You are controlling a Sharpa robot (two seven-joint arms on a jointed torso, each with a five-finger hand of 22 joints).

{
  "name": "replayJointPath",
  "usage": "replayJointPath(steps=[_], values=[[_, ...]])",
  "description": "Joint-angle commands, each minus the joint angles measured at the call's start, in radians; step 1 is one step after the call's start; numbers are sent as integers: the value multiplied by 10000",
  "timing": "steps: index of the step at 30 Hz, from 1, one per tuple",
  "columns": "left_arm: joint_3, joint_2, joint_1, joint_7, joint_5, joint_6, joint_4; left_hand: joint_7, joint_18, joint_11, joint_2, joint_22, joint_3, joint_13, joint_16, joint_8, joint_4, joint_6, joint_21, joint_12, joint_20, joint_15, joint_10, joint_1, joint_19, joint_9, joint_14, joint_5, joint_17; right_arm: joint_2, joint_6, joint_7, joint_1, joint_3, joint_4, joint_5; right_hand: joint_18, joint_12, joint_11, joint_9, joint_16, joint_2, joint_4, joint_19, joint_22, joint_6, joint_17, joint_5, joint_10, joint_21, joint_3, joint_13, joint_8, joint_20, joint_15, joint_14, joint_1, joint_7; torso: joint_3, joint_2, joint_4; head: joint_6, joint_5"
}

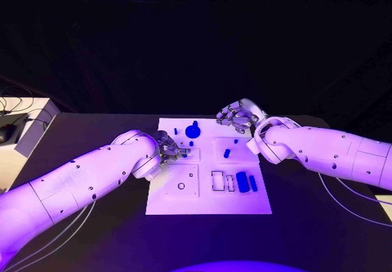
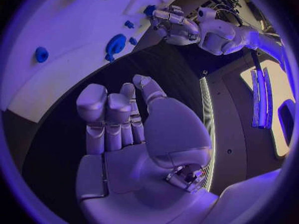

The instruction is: Assemble the parts on the task board

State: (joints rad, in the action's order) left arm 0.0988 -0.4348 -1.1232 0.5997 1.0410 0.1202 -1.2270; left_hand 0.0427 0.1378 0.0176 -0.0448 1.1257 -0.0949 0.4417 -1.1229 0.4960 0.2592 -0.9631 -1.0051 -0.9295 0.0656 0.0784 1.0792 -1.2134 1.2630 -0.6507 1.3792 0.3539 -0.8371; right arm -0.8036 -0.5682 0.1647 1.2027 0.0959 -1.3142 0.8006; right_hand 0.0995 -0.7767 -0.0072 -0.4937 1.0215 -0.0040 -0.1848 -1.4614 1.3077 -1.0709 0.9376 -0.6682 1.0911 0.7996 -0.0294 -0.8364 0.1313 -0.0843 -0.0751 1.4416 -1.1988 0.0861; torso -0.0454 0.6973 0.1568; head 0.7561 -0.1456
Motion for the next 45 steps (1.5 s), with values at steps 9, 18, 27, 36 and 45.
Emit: replayJointPath(steps=[9, 18, 27, 36, 45], values=[[0, 165, 3, 15, 124, -194, 197, 11, -20, 38, 45, 12, -7, -12, -1, 62, -115, 8, 0, -74, 12, -9, -23, -166, -31, -26, -5, 6, 3, 19, 161, 29, -5, -2, -16, 83, 12, -37, -14, -6, -27, 8, -60, -623, 1036, -47, 15, -56, -40, 50, -14, 7, -14, -72, -24, 10, -63, -2, 10, 0, 3, 30, -28], [-7, 221, 2, 48, 223, -375, 249, -88, -54, 122, -41, 29, 884, 13, -51, 134, -224, -58, -21, -155, 58, 62, 42, -487, -9, -63, 64, -1, -61, 21, 190, 22, -8, -2, -14, 86, 12, -37, -14, -6, -27, 8, -60, -623, 1036, -47, 15, -56, -40, 50, -14, 7, -14, -72, -24, 10, -63, -2, 5, -3, 3, 43, -30], [-10, 226, 3, 43, 246, -336, 229, -159, -79, 186, -702, 79, 4294, -20, -87, 17, -852, 5, -62, -24, 81, 114, 40, -957, -7, 0, 68, 34, -169, 18, 221, 22, -21, -2, -19, 86, 12, -38, -15, -12, -30, 10, -64, -623, 1036, -46, 14, -62, -40, 50, -20, 7, -9, -73, -25, 10, -61, -4, 3, -6, 3, 56, -38], [-10, 191, 5, -262, 92, 109, 157, -57, -21, 162, -1221, 51, 6874, -127, -38, 355, -2012, 315, 14, 184, 48, 82, 157, -257, -133, -380, 34, 10, -172, 9, 241, 17, -31, -2, -47, 88, 10, -37, -17, -27, -35, 20, -82, -622, 1035, -43, 12, -84, -43, 49, -44, 7, 3, -75, -28, 11, -65, -7, 2, -12, 7, 37, -29], [-7, 97, 14, -691, -226, 560, -22, 11, 20, 136, -1167, 13, 7186, -160, -29, 394, -2378, 352, 79, 273, 18, 62, 130, -17, -207, -439, 2, 11, -182, -5, 259, 7, -41, -1, -77, 88, 8, -33, -17, -27, -37, 25, -92, -622, 1037, -41, 12, -98, -49, 57, -63, 7, 3, -75, -27, 10, -66, -5, -7, -8, 9, 19, -10]])
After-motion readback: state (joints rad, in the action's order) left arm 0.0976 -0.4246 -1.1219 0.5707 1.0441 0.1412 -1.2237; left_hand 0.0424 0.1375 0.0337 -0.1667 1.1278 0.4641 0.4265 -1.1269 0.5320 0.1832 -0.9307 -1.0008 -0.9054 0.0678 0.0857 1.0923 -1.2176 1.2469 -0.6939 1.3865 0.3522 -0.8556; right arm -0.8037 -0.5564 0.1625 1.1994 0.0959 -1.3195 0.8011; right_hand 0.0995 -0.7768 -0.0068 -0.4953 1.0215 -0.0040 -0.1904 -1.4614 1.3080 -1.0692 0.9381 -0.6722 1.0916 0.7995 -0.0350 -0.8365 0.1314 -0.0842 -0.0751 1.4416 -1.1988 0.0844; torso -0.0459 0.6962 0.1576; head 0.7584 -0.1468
